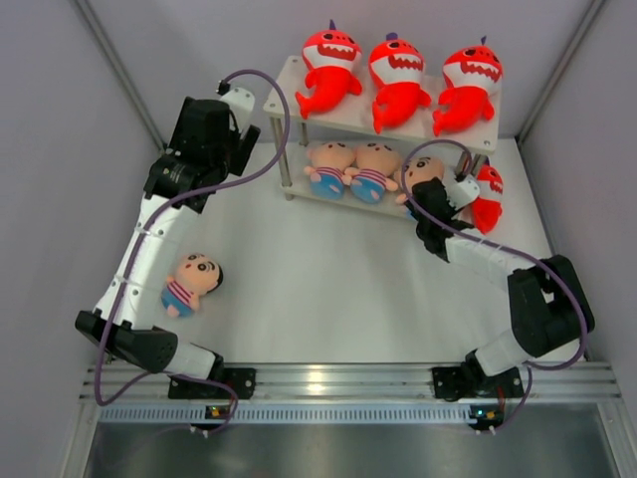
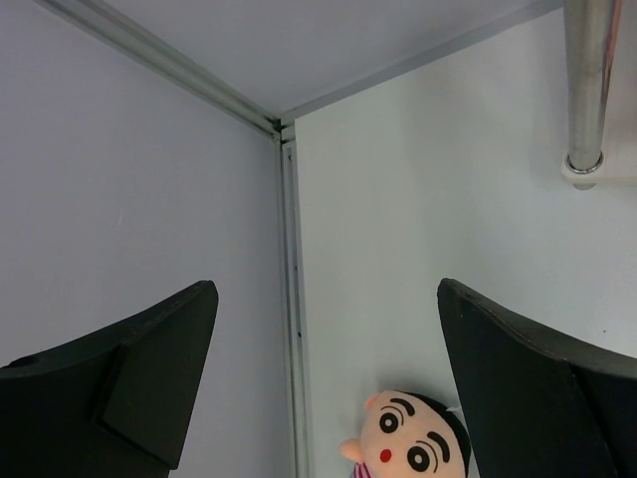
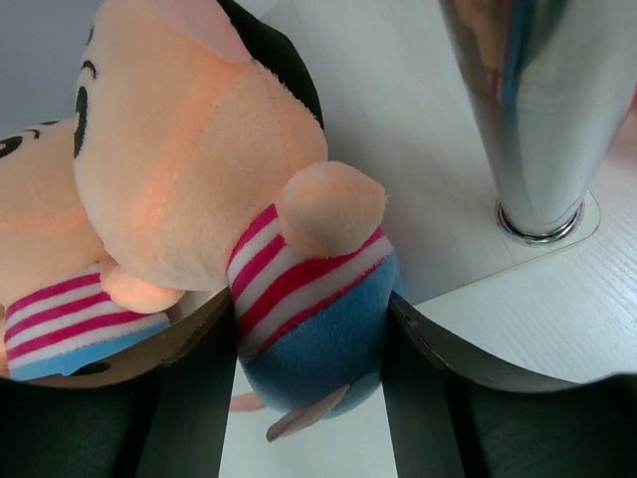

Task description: Place and organize the stuffed toys onto the shelf

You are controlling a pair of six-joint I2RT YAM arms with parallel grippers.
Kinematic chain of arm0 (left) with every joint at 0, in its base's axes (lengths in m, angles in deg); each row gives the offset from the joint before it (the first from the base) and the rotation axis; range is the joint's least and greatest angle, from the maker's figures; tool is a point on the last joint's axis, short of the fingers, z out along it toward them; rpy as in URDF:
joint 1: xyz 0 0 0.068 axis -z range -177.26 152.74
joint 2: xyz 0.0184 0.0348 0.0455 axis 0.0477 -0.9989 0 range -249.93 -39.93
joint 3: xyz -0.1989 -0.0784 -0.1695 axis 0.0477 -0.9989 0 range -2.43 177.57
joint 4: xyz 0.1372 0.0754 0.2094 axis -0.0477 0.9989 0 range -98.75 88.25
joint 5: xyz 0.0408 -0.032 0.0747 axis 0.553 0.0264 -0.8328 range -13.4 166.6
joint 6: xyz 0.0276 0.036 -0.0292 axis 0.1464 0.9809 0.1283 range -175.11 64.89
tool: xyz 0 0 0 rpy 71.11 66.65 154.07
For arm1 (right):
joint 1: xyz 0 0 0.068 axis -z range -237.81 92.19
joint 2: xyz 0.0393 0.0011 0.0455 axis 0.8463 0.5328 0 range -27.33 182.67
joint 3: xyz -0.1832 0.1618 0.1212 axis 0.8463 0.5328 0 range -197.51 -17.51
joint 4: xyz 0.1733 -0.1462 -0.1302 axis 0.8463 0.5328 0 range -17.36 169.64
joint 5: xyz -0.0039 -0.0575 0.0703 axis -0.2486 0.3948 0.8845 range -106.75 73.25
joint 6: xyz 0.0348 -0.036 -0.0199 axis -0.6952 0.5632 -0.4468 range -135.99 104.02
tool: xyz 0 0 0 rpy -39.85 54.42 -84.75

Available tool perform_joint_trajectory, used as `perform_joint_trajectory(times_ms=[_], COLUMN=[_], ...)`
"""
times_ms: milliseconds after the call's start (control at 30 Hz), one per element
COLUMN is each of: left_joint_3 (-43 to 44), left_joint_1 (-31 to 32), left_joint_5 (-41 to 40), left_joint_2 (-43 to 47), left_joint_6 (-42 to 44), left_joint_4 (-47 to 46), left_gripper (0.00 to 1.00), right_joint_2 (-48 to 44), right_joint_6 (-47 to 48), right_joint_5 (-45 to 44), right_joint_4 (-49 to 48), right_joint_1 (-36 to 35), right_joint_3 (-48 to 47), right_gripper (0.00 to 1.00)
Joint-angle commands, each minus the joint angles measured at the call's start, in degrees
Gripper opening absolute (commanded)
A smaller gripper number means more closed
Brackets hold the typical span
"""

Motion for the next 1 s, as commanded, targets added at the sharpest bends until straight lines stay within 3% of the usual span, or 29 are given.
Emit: perform_joint_trajectory(times_ms=[0,133,267,500,967], left_joint_3=[-0.48,-0.83,-0.74,-0.83,-0.92], left_joint_1=[-0.23,-0.23,-0.23,-0.14,-0.23], left_joint_5=[-0.37,-0.45,-0.45,-0.1,0.6], left_joint_2=[1.81,2.08,2.17,2.34,2.69], left_joint_6=[0.67,0.76,0.67,0.67,0.67], left_joint_4=[-0.12,0.05,0.14,0.4,0.58], left_gripper=[0.98,0.98,0.98,0.98,0.98], right_joint_2=[-0.12,-0.56,-1.79,-5.92,-14.53], right_joint_6=[-0.08,0.36,2.99,5.71,5.45], right_joint_5=[-1.32,-1.41,-0.1,0.7,3.77], right_joint_4=[-0.87,-0.87,-1.4,-1.4,7.48], right_joint_1=[0.31,0.48,0.4,-0.74,-1.8], right_joint_3=[-2.76,-2.76,-3.2,-3.99,-0.39], right_gripper=[0.55,0.57,0.72,0.87,0.93])
